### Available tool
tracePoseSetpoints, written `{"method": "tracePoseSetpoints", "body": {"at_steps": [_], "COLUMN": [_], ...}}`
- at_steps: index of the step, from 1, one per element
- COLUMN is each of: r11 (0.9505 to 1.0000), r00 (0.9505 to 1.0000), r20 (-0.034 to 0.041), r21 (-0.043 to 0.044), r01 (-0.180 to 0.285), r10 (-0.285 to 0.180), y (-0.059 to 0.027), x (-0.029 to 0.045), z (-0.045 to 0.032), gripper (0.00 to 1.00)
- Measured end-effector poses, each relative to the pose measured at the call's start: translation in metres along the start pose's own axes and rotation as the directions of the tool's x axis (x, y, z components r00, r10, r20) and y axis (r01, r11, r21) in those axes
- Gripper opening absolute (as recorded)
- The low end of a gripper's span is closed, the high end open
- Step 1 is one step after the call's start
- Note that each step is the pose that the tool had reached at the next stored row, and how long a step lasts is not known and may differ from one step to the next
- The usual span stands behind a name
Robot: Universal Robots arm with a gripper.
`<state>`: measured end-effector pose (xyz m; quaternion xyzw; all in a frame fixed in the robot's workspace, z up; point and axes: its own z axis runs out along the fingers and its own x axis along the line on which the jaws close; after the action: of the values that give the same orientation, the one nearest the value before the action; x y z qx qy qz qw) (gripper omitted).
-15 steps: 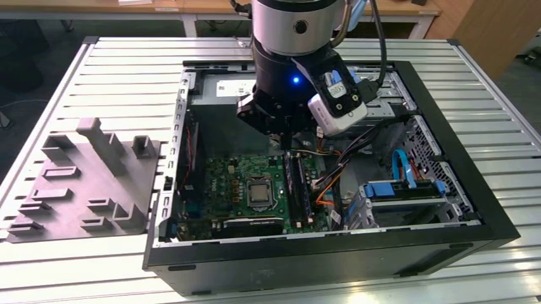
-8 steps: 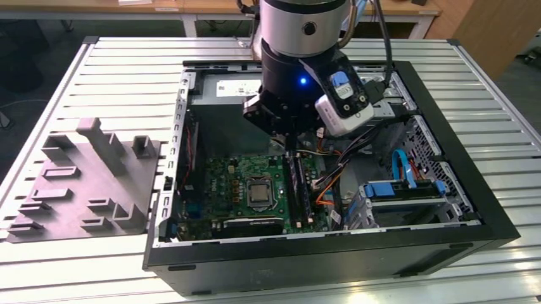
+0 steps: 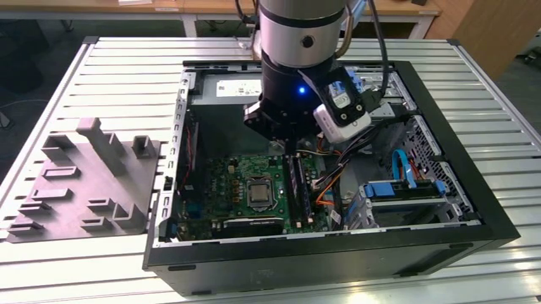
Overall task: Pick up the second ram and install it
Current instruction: 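Insert the second ram into the second slot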
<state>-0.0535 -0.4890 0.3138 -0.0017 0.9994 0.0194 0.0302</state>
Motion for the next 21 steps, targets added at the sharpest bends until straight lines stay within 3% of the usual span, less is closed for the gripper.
{"method": "tracePoseSetpoints", "body": {"at_steps": [13, 21], "r11": [1.0000, 1.0000], "r00": [1.0000, 1.0000], "r20": [0.0001, 0.0001], "r21": [-0.0018, -0.0028], "r01": [0.000, 0.000], "r10": [0.000, 0.000], "y": [-0.0009, -0.0012], "x": [-0.0004, -0.0029], "z": [0.0222, 0.0310], "gripper": [0.12, 0.12]}}
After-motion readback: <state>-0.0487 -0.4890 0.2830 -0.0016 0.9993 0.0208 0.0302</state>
